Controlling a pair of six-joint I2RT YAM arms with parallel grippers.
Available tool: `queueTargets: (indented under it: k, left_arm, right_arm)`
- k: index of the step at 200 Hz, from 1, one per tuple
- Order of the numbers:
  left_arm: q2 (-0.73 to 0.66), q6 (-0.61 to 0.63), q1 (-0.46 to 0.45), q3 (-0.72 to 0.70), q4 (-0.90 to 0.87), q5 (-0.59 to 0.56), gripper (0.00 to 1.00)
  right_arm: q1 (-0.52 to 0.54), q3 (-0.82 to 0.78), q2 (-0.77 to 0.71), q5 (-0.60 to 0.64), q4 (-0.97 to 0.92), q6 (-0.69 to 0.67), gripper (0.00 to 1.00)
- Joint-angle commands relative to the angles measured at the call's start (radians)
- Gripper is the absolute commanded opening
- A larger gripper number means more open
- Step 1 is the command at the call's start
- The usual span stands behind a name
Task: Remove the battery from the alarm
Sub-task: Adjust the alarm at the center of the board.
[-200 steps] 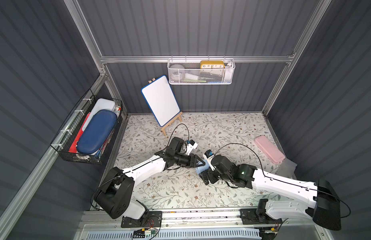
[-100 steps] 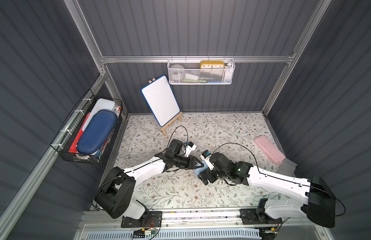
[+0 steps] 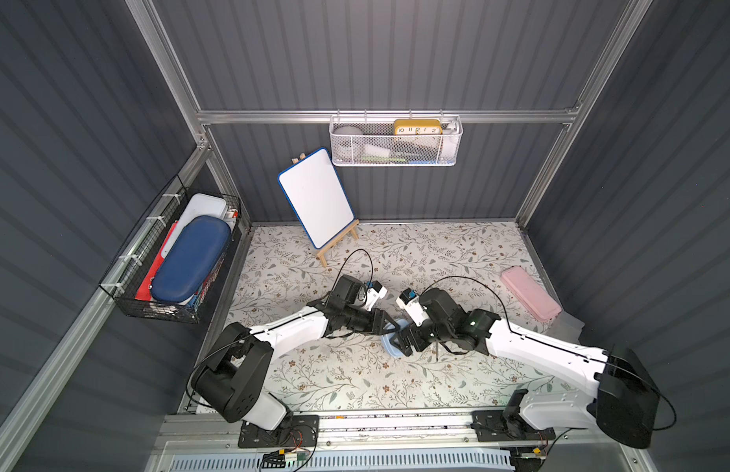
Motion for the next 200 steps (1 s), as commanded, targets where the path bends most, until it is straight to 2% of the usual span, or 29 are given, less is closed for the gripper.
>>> queueTargets:
  k: [1,18,35,42,50,62,84,96,115,140,179,200]
  left_arm:
    - [0.028,0.045,-0.007,0.017,-0.074,-0.001,0.0]
    - [0.03,0.04,-0.007,0.015,-0.071,-0.006,0.0]
    - [0.026,0.002,0.0,0.029,-0.087,-0.041,0.0]
    - [0.02,-0.023,0.006,0.038,-0.092,-0.047,0.0]
    - [0.013,-0.052,0.01,0.054,-0.098,-0.062,0.0]
    - [-0.007,-0.134,0.013,0.095,-0.142,-0.158,0.0]
    - [-0.041,-0.296,0.015,0.157,-0.21,-0.236,0.0]
    - [-0.051,-0.375,0.016,0.198,-0.265,-0.276,0.0]
    - [-0.038,-0.45,0.017,0.275,-0.361,-0.299,0.0]
    - [-0.006,-0.508,0.019,0.346,-0.46,-0.303,0.0]
    - [-0.062,-0.565,0.019,0.335,-0.456,-0.302,0.0]
    - [-0.105,-0.587,0.02,0.321,-0.453,-0.31,0.0]
  right_arm:
    - [-0.014,0.008,-0.041,0.206,0.064,-0.004,0.99]
    - [-0.02,0.019,-0.037,0.317,0.046,0.001,0.99]
    - [-0.004,0.063,-0.019,0.323,-0.028,0.001,0.99]
    - [0.041,0.087,-0.009,0.362,-0.068,-0.007,0.99]
    - [0.116,0.099,-0.003,0.467,-0.09,-0.023,0.98]
    - [0.204,0.1,-0.007,0.602,-0.097,-0.016,0.96]
    - [0.289,0.089,-0.041,0.667,-0.104,0.044,0.84]
    - [0.364,0.069,-0.09,0.749,-0.086,0.039,0.83]
    - [0.472,0.052,-0.095,0.87,-0.069,-0.026,0.88]
    - [0.584,0.064,-0.025,0.994,-0.065,-0.081,0.98]
    - [0.631,0.12,0.14,1.261,-0.031,-0.111,0.98]
    - [0.654,0.129,0.228,1.412,0.102,-0.228,0.98]
